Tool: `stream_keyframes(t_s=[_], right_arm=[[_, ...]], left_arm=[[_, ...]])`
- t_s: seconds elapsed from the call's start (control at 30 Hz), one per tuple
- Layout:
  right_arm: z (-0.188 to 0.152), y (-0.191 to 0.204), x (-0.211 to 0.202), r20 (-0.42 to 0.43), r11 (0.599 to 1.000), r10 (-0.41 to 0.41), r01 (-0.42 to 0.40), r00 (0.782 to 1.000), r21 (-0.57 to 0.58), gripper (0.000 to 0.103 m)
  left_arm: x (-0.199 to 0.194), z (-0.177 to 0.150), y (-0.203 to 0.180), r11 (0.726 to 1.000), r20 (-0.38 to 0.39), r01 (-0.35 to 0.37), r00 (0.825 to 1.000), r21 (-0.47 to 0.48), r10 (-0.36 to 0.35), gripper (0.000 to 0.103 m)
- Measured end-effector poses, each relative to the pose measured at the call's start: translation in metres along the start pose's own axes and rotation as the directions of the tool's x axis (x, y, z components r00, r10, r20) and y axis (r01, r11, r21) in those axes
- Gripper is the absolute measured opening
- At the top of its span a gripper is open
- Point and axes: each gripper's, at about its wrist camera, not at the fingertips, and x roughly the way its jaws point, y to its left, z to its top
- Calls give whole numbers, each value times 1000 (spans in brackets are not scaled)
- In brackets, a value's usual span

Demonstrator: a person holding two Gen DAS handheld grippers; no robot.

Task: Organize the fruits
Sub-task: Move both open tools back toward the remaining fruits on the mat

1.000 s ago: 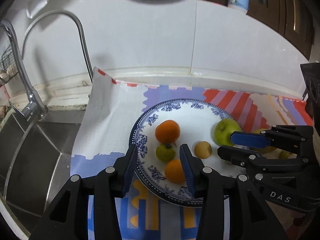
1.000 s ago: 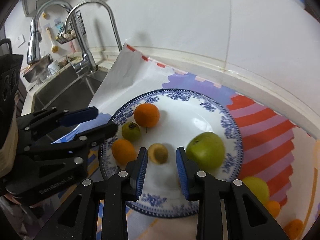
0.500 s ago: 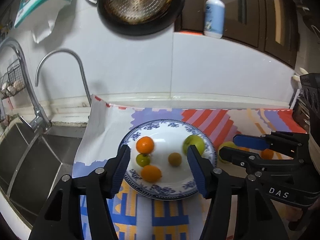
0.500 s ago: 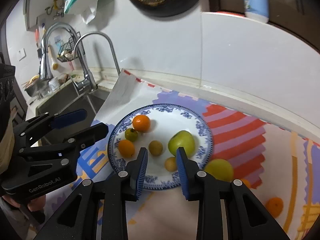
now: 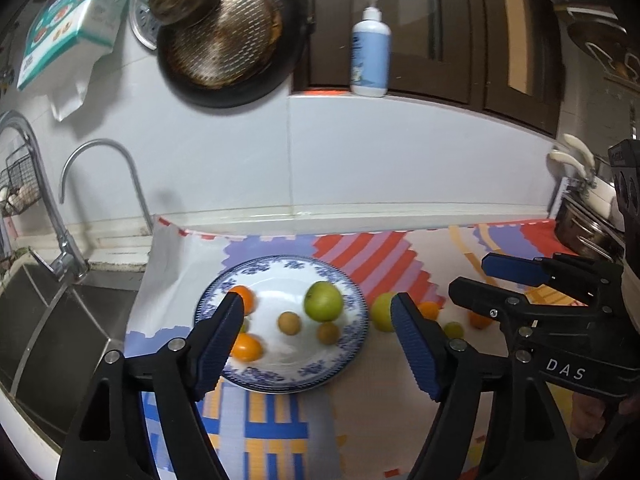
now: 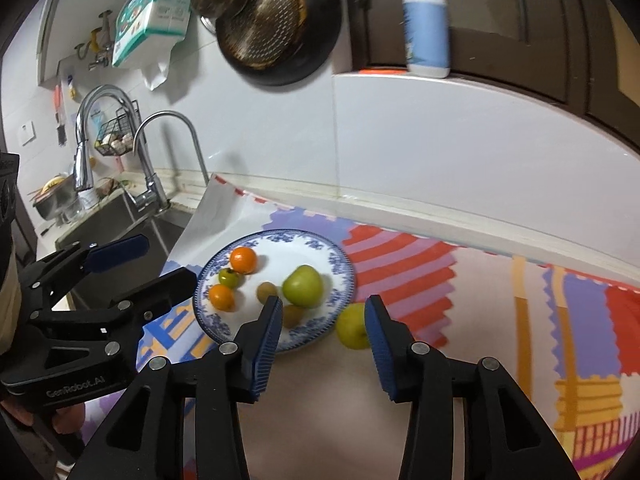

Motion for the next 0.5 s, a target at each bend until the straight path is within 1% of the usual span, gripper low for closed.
stream_keyframes(t_s=[0.03, 0.07, 0.23, 0.33, 0.5], right_arm=[[-2, -3, -4, 4, 1000, -8, 8, 1000, 3, 51], [-4, -7, -10, 12, 1000, -20, 19, 1000, 9, 53], [-13, -26, -30, 29, 999, -45, 44, 999, 29, 53], [-17, -36, -37, 33, 997, -76, 75, 997, 26, 53], [-24, -52, -43, 27, 994, -105, 104, 994, 18, 53]], left_arm=[[-2, 0, -5, 1000, 4, 6, 1000, 3, -6, 77], [-3, 0, -10, 1000, 10, 12, 1000, 3, -12, 78], [-7, 0, -31, 999, 37, 34, 999, 11, -35, 83], [-6, 0, -44, 999, 44, 40, 998, 31, -41, 83], [-3, -3, -61, 996, 47, 62, 997, 67, -65, 84]])
